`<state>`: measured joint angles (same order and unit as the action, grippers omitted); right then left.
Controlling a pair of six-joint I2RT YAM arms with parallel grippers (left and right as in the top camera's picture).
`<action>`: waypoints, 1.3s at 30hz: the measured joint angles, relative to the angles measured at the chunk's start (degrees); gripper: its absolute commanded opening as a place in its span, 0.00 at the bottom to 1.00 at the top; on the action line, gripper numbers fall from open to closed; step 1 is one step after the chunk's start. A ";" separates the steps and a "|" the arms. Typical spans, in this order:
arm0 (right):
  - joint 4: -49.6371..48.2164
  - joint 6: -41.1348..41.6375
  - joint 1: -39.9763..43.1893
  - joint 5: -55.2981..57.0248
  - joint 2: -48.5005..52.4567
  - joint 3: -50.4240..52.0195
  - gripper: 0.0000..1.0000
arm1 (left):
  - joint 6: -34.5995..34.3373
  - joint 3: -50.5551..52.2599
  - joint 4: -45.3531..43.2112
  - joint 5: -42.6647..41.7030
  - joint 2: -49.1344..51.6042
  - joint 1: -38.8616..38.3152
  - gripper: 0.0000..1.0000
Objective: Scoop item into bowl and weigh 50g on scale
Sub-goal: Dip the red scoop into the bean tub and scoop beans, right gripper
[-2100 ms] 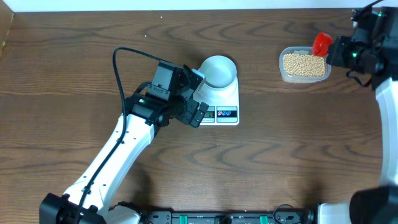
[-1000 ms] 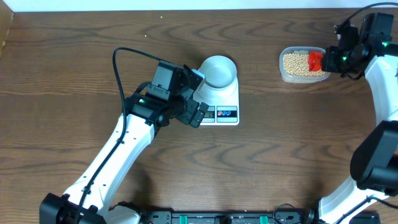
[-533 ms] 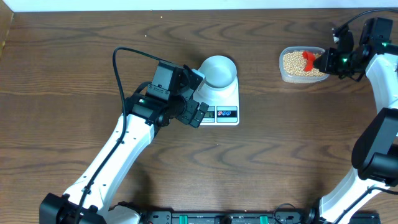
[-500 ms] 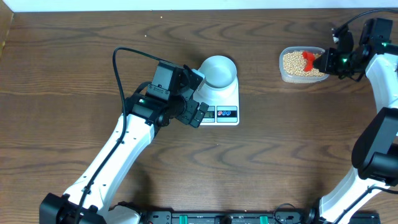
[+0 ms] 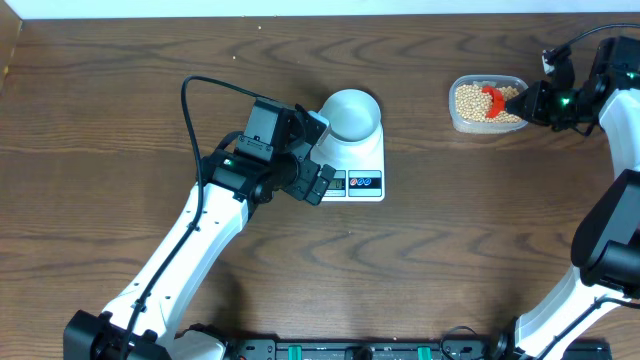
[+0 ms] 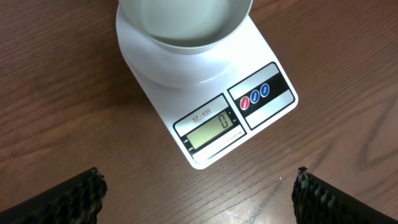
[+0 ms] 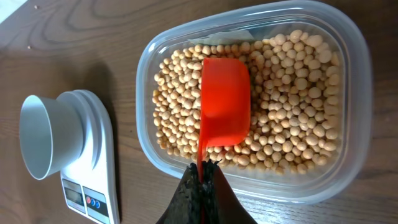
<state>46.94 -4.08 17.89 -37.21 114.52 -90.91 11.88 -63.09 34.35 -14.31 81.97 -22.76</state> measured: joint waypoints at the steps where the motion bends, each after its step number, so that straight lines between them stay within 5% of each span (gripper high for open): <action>1: -0.04 0.00 0.00 -0.15 0.00 0.02 0.01 | 0.00 0.00 -0.02 0.00 0.00 0.00 0.98; 39: -1.31 0.50 12.11 -27.06 6.62 0.74 0.01 | 0.00 0.00 0.00 0.00 0.00 0.00 0.98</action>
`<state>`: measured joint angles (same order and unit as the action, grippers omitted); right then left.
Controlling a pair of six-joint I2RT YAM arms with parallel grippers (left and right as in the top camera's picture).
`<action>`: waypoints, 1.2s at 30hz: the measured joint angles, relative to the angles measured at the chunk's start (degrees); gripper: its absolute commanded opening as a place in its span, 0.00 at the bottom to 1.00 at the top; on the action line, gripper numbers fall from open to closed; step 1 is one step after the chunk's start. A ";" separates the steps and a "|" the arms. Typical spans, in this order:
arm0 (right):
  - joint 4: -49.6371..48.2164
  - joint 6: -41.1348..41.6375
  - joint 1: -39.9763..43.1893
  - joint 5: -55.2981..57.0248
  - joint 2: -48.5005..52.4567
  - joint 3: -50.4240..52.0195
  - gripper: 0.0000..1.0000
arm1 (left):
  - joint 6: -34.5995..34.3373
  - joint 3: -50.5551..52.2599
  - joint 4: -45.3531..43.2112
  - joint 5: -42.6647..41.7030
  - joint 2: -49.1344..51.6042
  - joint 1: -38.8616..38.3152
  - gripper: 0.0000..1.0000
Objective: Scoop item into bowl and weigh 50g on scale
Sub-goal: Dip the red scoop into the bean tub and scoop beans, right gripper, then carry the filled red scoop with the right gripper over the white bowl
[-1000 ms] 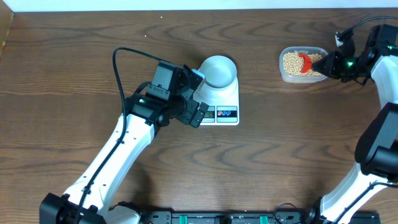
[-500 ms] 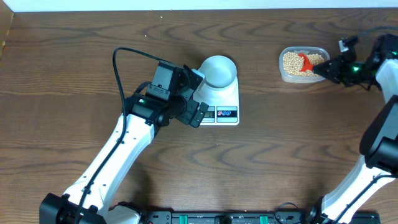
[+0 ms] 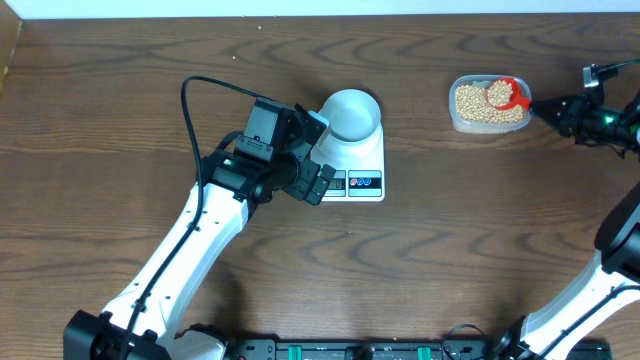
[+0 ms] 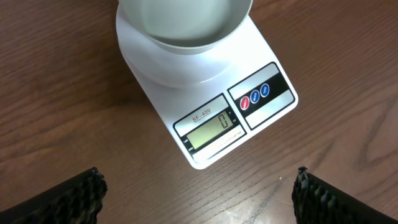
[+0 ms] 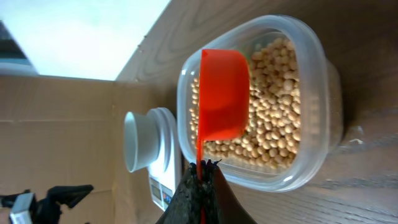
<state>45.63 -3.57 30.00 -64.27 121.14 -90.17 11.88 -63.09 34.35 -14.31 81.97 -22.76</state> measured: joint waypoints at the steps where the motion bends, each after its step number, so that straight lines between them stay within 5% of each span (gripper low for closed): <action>1: 0.00 -0.02 0.09 -0.52 0.00 0.00 0.01 | 0.00 0.00 -0.02 0.00 0.00 0.00 0.98; 19: -0.02 -0.02 1.64 -14.58 0.00 0.02 0.01 | 0.00 0.00 -0.02 0.00 0.00 0.00 0.98; 36: -1.53 1.49 -10.29 -19.74 0.00 0.02 0.01 | 0.00 0.00 -0.02 0.00 0.00 0.00 0.98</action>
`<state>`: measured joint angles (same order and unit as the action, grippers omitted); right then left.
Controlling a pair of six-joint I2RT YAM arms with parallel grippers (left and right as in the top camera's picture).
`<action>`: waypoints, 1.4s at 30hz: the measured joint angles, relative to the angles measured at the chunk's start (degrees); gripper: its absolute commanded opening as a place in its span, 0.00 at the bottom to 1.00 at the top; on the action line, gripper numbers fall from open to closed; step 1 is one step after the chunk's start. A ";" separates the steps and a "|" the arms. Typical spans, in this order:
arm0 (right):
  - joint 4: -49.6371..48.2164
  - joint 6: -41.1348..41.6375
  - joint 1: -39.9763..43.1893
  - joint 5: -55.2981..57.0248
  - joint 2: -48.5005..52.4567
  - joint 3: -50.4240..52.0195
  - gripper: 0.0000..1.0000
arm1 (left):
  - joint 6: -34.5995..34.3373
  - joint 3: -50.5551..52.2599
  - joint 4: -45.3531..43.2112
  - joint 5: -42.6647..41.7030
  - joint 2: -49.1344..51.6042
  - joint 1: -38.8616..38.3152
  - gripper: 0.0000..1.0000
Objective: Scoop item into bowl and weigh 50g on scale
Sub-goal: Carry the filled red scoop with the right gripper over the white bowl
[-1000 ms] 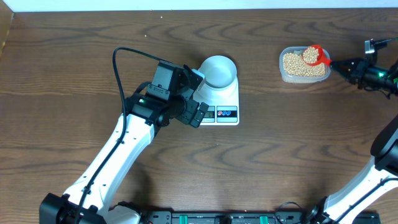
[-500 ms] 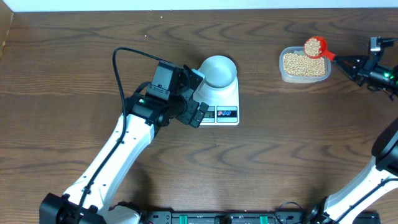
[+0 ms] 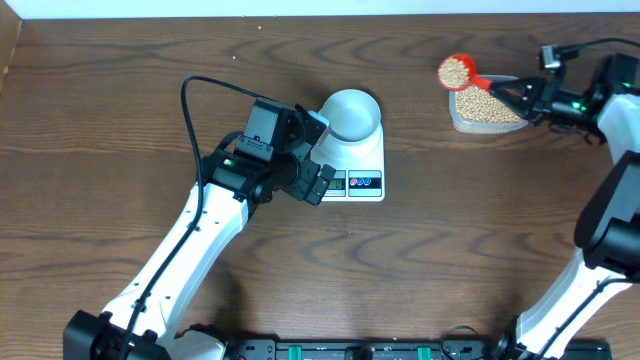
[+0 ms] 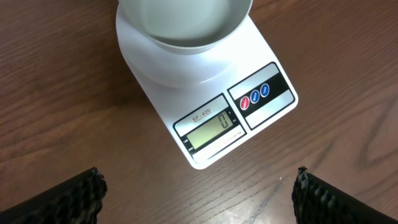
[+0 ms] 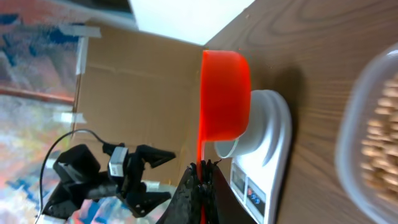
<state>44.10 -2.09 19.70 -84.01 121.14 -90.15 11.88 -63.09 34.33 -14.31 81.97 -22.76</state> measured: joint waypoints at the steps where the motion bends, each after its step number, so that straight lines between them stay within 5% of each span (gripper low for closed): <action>1: 0.00 0.04 -0.70 -0.11 0.00 0.00 0.01 | 0.00 0.02 0.00 0.00 0.00 0.00 0.98; 23: -4.04 4.55 -16.33 5.03 0.00 0.00 0.01 | 0.00 0.00 0.00 0.00 0.00 0.00 0.98; 42: -4.55 7.13 -20.55 14.88 -1.01 -0.13 0.01 | 0.00 0.00 0.00 0.00 0.00 0.00 0.98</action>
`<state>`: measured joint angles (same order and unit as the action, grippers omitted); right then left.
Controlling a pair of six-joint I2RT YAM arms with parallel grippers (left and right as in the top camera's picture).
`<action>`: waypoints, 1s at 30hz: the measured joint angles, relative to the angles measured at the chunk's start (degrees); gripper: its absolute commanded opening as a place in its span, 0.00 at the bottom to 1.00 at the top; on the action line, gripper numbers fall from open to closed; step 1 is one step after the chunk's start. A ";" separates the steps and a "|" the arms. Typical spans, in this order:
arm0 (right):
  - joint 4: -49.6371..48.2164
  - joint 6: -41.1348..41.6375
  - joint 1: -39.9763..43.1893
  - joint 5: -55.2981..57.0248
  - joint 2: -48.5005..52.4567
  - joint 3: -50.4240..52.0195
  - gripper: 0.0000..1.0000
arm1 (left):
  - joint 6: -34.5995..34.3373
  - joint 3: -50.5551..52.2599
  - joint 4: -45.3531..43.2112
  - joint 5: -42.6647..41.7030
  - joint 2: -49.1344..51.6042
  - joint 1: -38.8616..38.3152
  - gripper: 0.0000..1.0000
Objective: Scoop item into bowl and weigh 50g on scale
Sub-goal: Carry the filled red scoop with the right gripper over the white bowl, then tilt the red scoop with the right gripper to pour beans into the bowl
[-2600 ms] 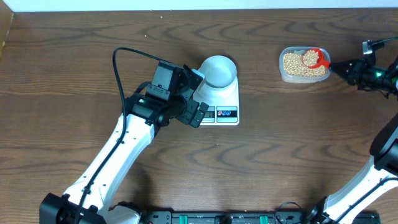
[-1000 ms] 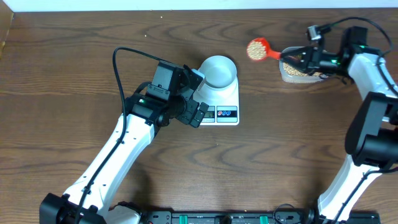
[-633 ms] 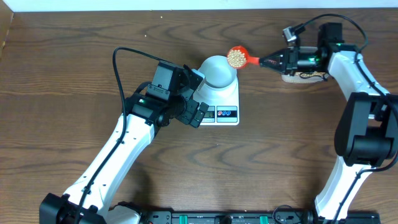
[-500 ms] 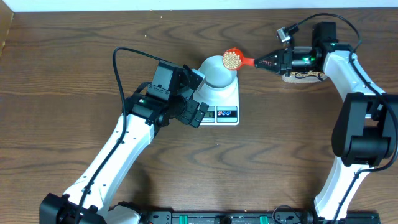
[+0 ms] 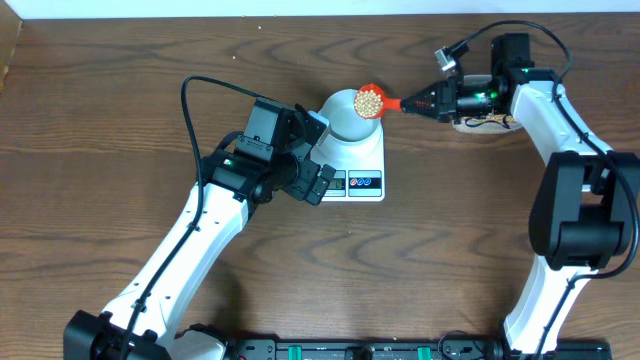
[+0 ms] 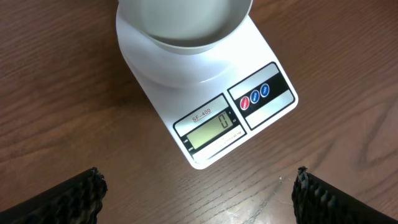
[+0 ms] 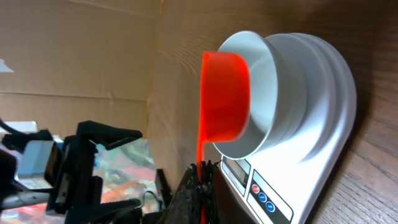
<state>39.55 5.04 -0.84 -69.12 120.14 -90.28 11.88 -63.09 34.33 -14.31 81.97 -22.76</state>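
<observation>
A white bowl (image 5: 350, 113) stands on the white scale (image 5: 365, 160), whose display (image 6: 211, 130) reads 0. The bowl (image 6: 185, 22) looks bare inside in the left wrist view. My right gripper (image 5: 428, 101) is shut on the handle of an orange scoop (image 5: 371, 99) heaped with beans, held level over the bowl's right rim. In the right wrist view the scoop (image 7: 225, 93) sits against the bowl (image 7: 255, 93), its handle between the gripper (image 7: 201, 168) fingers. My left gripper (image 5: 318, 183) hangs open just left of the scale, its fingertips (image 6: 81, 190) wide apart above bare wood.
The clear tub of beans (image 5: 478, 122) lies mostly hidden under my right arm at the back right. A black cable (image 5: 210, 85) loops behind the left arm. The table's far edge runs along the top of the overhead view.
My right gripper has carried the loaded scoop left from beside the bean tub to over the bowl's right rim. The left arm and the scale reading have not changed.
First the scoop lay among the beans in the tub, held by my right gripper. Then it was at the tub's far right corner with beans in it. Later it was lifted, full, left of the tub. Now it hovers at the bowl.
</observation>
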 measured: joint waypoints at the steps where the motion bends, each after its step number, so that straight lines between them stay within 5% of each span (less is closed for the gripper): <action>1: 0.00 0.00 -0.44 0.48 -0.15 0.00 0.01 | 0.00 0.00 0.00 0.00 0.00 0.00 0.98; 30: 3.10 0.00 -8.07 19.39 -7.93 -3.69 0.01 | 0.00 0.00 0.00 0.00 0.00 0.00 0.98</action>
<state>42.65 5.04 -8.91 -49.74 112.20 -93.97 11.88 -63.09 34.33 -14.31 81.97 -22.76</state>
